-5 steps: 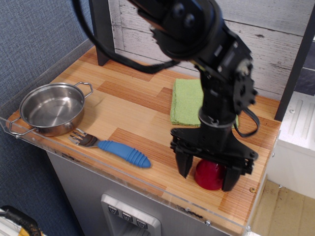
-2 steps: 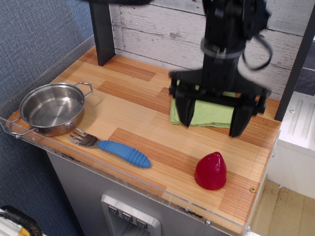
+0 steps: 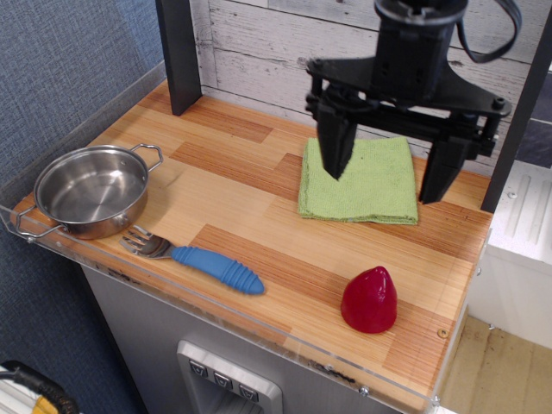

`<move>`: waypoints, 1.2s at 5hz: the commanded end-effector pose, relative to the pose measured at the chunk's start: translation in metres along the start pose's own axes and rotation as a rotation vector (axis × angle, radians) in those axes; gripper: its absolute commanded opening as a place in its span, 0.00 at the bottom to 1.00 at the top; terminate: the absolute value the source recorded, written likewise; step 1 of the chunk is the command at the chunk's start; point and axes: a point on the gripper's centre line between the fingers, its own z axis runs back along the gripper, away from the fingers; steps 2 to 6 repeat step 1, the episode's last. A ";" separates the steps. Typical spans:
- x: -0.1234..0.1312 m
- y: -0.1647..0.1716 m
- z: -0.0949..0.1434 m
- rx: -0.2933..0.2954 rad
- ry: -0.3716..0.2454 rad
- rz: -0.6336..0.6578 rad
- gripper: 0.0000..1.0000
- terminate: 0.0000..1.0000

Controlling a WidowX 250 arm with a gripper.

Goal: Put the red object on the bottom-right corner of the table.

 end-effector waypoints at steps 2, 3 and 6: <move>0.000 0.002 0.017 -0.020 -0.049 -0.001 1.00 1.00; 0.000 0.002 0.017 -0.020 -0.049 -0.001 1.00 1.00; 0.000 0.002 0.017 -0.020 -0.049 -0.001 1.00 1.00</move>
